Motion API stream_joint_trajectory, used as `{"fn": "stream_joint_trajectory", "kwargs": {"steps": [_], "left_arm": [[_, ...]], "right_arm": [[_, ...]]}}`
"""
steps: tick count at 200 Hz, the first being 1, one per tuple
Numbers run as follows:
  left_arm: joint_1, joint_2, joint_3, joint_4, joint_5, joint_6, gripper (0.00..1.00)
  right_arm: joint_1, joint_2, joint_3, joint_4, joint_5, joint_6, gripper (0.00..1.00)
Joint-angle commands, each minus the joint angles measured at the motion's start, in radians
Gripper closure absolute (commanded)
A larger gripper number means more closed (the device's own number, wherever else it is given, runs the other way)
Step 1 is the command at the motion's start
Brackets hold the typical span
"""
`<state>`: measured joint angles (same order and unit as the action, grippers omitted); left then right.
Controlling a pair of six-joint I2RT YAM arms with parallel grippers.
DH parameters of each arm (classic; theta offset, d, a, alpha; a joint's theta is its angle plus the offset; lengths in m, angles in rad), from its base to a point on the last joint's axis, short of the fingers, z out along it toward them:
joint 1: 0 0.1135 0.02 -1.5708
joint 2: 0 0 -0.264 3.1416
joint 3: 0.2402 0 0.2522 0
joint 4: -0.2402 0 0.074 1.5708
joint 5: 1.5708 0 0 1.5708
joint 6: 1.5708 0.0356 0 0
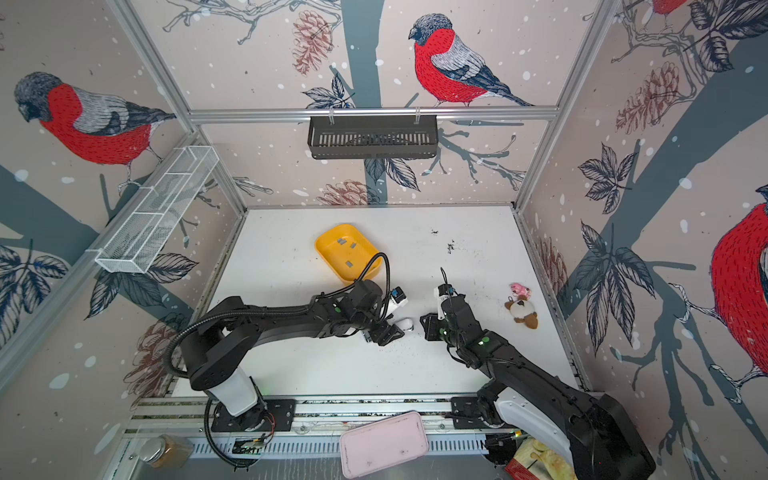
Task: Load the staples into the stapler
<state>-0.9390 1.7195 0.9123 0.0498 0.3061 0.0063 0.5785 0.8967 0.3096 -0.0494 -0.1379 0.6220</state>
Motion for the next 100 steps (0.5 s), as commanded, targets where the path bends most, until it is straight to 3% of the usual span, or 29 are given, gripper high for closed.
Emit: {"fn": "stream_joint_trajectory", "kwargs": {"steps": [1, 37, 100], "left_arm": [[0.0, 0.031, 0.033, -0.021, -0.003, 0.068, 0.26], [0.0, 0.084, 0.073, -0.048, 0.016, 0.086, 0.31], [-0.003, 0.097, 0.079, -0.096, 0.034, 0.098, 0.5]], "right_arm": [[-0.009, -0.016, -0.01, -0.01, -0.012, -0.008, 0.79], [-0.028, -0.019, -0.015, -0.015, -0.022, -0.008, 0.81], [-0.061, -0.019, -0.027, -0.005, -0.039, 0.0, 0.83]]}}
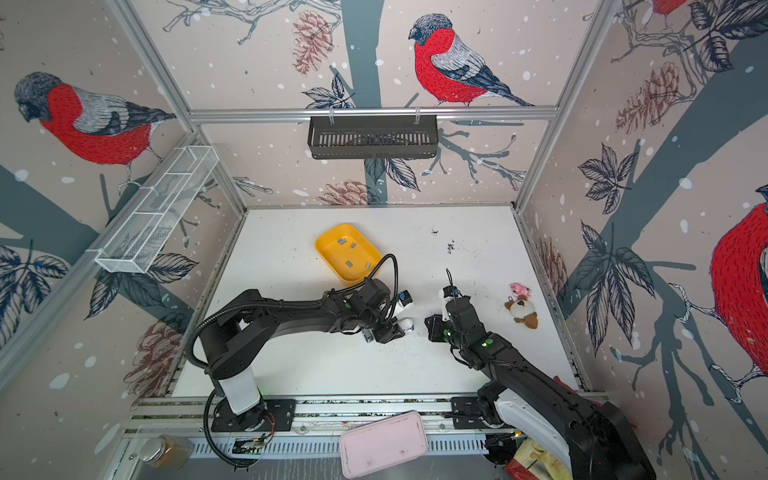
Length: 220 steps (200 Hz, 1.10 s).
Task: Load the staples into the stapler
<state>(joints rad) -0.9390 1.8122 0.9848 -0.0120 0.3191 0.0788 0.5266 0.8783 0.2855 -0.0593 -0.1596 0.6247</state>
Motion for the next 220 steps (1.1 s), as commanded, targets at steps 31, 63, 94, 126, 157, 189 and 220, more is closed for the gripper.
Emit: {"fn": "stream_joint_trajectory", "kwargs": {"steps": [31, 63, 94, 126, 157, 189, 220], "left_arm": [[-0.004, 0.025, 0.008, -0.058, 0.008, 0.023, 0.58], [-0.014, 0.049, 0.047, -0.078, -0.022, 0.019, 0.62], [-0.02, 0.053, 0.054, -0.081, -0.047, 0.016, 0.7], [-0.02, 0.042, 0.055, -0.079, -0.067, -0.002, 0.81], [-0.02, -0.012, 0.038, -0.068, -0.078, -0.047, 0.89], [-0.02, -0.11, -0.006, -0.027, -0.072, -0.114, 0.93], [-0.02, -0.2, -0.051, 0.011, -0.043, -0.167, 0.93]], "right_arm": [[-0.018, -0.001, -0.005, 0.007, -0.022, -0.002, 0.84], [-0.027, -0.008, -0.005, 0.0, -0.025, 0.001, 0.85], [-0.039, -0.025, -0.008, 0.003, -0.048, 0.015, 0.85], [-0.059, -0.033, -0.013, 0.016, -0.093, 0.044, 0.84], [-0.072, -0.053, -0.003, 0.017, -0.154, 0.098, 0.79], [-0.074, -0.101, 0.004, 0.058, -0.241, 0.191, 0.65], [-0.071, -0.124, 0.015, 0.099, -0.273, 0.25, 0.41]]}}
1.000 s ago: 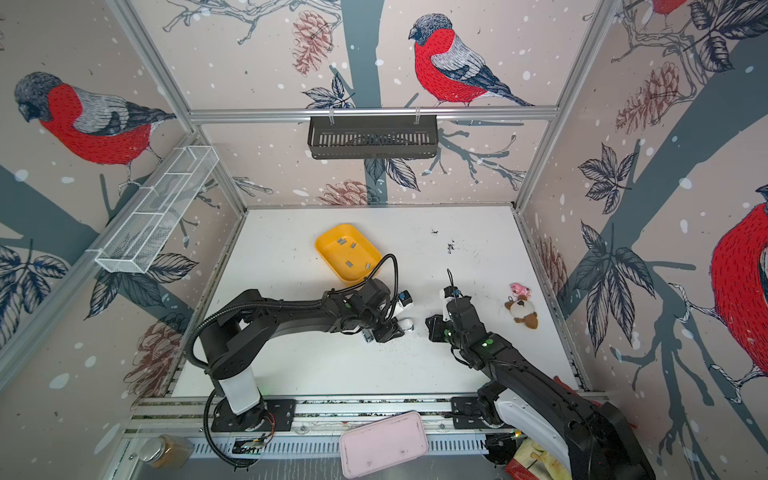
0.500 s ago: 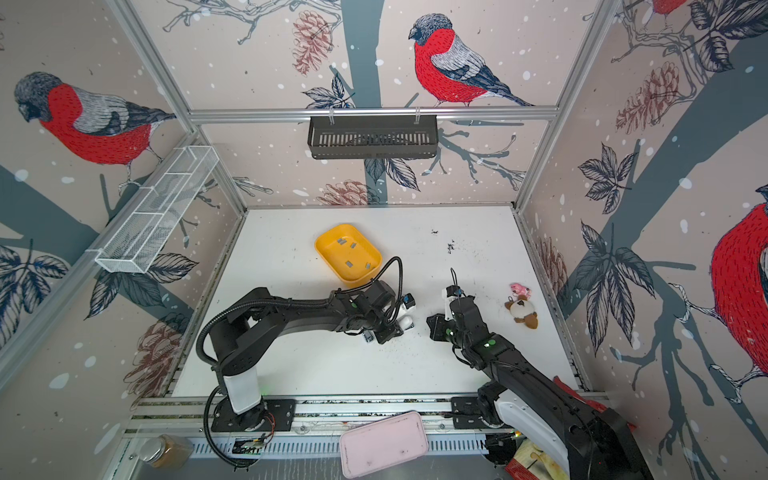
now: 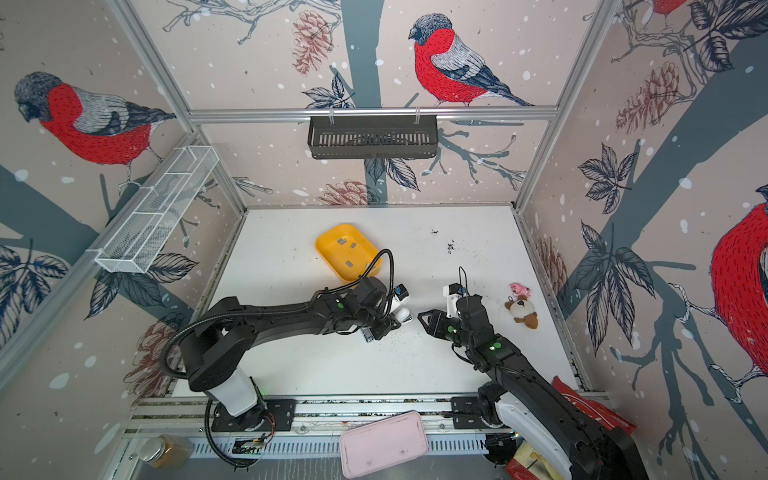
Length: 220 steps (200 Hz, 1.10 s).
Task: Load the staples into the stapler
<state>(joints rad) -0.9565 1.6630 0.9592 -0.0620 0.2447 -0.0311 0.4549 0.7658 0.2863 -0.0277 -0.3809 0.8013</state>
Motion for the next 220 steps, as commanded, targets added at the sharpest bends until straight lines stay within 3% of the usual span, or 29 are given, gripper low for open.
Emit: {"fn": "stream_joint_trajectory", "kwargs": {"steps": [1, 32, 102, 139, 183, 220], "left_arm": [[-0.002, -0.054, -0.027, 0.062, 0.032, -0.058, 0.93], [-0.005, -0.099, -0.048, 0.082, 0.065, -0.099, 0.93], [-0.044, -0.1, -0.034, 0.074, 0.039, -0.119, 0.93], [-0.048, -0.099, -0.019, 0.074, 0.025, -0.119, 0.93], [-0.053, -0.098, -0.01, 0.076, 0.019, -0.121, 0.93], [-0.057, -0.086, -0.009, 0.076, 0.021, -0.124, 0.93]], "right_arm": [[0.001, -0.01, 0.014, 0.07, -0.053, 0.075, 0.41], [0.002, 0.015, 0.017, 0.153, -0.121, 0.105, 0.25], [0.075, 0.072, 0.05, 0.206, -0.129, 0.104, 0.18], [0.087, 0.108, 0.052, 0.194, -0.116, 0.112, 0.3], [0.088, 0.114, 0.048, 0.211, -0.11, 0.128, 0.51], [0.088, 0.115, 0.052, 0.204, -0.107, 0.12, 0.61]]}}
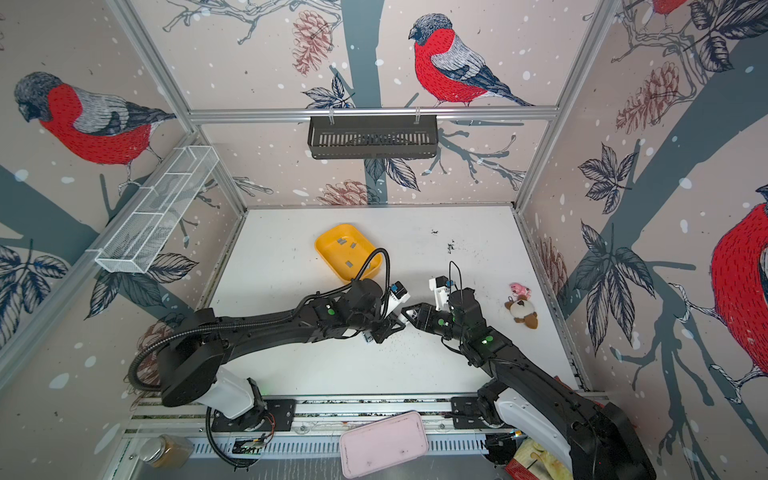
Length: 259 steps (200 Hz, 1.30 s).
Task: Load the staples into the stapler
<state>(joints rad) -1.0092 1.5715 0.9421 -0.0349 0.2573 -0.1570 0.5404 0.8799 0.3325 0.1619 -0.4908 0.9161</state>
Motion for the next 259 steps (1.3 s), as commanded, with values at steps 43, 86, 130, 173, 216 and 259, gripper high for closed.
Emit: {"fn": "stream_joint_trajectory", "kwargs": {"steps": [43, 86, 130, 173, 216, 259], "left_arm": [[-0.009, 0.009, 0.012, 0.049, 0.008, 0.002, 0.93], [-0.009, 0.014, 0.018, 0.044, -0.006, 0.009, 0.93], [-0.009, 0.08, 0.08, -0.01, -0.041, 0.059, 0.94], [0.009, 0.201, 0.187, -0.075, -0.09, 0.128, 0.94], [0.015, 0.336, 0.328, -0.173, -0.148, 0.18, 0.94], [0.021, 0.446, 0.426, -0.236, -0.147, 0.213, 0.94]], "right_arm": [[0.003, -0.002, 0.0, 0.014, 0.009, 0.007, 0.62], [0.0, -0.017, 0.0, -0.002, 0.031, 0.001, 0.45], [-0.038, -0.094, -0.009, -0.125, 0.115, -0.033, 0.37], [-0.072, -0.232, -0.012, -0.306, 0.313, -0.069, 0.3], [-0.101, -0.282, 0.0, -0.377, 0.348, -0.081, 0.26], [-0.106, -0.286, 0.002, -0.398, 0.36, -0.088, 0.25]]}}
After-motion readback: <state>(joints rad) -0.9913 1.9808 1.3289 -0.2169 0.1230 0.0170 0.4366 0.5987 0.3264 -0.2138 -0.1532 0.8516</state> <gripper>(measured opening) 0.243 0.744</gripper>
